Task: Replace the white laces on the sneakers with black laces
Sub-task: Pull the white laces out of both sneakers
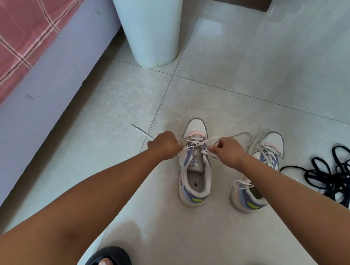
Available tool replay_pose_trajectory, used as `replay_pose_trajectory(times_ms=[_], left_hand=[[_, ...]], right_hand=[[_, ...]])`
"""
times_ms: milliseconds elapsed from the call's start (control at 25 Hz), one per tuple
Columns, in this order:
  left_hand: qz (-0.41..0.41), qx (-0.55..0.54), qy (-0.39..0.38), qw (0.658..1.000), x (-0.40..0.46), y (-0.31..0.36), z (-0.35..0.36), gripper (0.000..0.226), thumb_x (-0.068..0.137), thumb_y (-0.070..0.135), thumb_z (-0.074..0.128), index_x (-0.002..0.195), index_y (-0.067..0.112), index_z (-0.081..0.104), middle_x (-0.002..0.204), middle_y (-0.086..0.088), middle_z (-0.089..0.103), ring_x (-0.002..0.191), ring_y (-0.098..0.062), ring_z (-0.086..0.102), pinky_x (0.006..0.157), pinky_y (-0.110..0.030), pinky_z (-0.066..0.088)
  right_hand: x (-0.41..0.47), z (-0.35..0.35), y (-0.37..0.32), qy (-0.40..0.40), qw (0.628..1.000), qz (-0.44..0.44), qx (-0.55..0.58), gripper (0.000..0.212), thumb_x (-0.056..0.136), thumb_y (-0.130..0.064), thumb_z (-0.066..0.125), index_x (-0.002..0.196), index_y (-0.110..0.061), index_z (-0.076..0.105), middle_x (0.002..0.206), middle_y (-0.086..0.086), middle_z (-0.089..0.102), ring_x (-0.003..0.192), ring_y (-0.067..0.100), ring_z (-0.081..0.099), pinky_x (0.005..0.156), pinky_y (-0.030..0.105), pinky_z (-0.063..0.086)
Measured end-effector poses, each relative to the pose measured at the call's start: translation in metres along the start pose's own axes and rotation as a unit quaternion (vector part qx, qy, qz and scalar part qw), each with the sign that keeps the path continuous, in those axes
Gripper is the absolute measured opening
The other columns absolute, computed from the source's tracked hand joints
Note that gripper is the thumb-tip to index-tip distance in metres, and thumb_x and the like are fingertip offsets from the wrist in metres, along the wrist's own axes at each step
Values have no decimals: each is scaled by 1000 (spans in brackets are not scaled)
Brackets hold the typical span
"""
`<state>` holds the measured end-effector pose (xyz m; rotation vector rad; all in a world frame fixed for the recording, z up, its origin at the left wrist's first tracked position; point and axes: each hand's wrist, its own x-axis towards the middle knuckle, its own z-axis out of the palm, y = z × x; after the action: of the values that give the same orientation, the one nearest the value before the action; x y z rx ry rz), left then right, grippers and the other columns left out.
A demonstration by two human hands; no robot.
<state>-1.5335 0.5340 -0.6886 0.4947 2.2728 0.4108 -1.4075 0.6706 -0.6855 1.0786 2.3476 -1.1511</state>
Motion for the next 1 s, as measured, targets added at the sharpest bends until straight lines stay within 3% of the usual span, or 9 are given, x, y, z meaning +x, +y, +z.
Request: replay_pose_trajectory(times_ms=[280,440,520,600,680,760,840,920,1000], left_hand=[[115,382,147,905,3,-35,-19,25,89,11,47,114,14,48,108,-4,56,93,-24,59,92,-37,32],[145,498,191,833,8,-46,-32,28,83,6,53,110,11,46,95,0,57,87,-21,59,94,-39,33],[68,345,192,916,8,-40,-31,17,90,15,47,105,10,44,91,-2,55,88,-26,59,87,-37,35],[-34,-61,173,982,11,-29,-28,11,93,17,42,99,8,43,89,-7,55,89,-30,59,77,-34,39],[-92,-456,104,879,16,-16,-28,8,96,14,37,95,8,42,80,-11,59,80,-30,62,68,-33,45],[-85,-623,38,777,14,-6,-30,8,99,11,34,103,7,40,70,-11,54,62,-25,60,66,-35,51],[-52,-570,45,819,13,-6,-28,7,99,14,39,105,10,40,64,-7,44,51,-19,45,58,-32,50],[46,-340,106,933,13,-11,-31,6,98,18,43,99,12,43,62,-2,41,51,-16,36,50,-25,39],[159,-66,157,972,16,-20,-44,9,99,20,45,96,12,47,61,-1,43,53,-17,38,51,-28,33]], right_hand=[[-2,-22,39,98,951,4,-295,13,92,-10,48,103,-5,52,96,13,57,95,31,56,68,32,35],[1,-27,47,232,874,-132,-406,19,74,2,66,89,-1,55,78,17,59,73,35,57,59,38,43],[5,-30,40,245,952,-65,-174,8,85,-7,55,85,-7,47,77,14,54,72,32,52,62,38,41],[7,-31,24,184,957,78,211,10,92,-15,48,83,-13,45,83,15,56,73,28,58,67,38,46],[7,-30,11,111,843,136,508,12,96,-17,44,86,-11,47,86,15,59,73,23,62,73,38,50],[9,-29,5,82,750,139,642,20,99,-19,41,83,-10,43,76,11,56,70,23,60,80,42,50],[11,-27,4,87,735,148,656,24,99,-22,43,78,-11,41,64,6,45,56,18,51,77,41,52],[14,-29,7,126,794,154,574,26,96,-24,48,74,-13,42,58,3,36,46,14,37,62,33,52],[16,-39,15,193,884,128,405,28,93,-24,53,69,-14,41,60,2,37,51,17,36,57,29,41]])
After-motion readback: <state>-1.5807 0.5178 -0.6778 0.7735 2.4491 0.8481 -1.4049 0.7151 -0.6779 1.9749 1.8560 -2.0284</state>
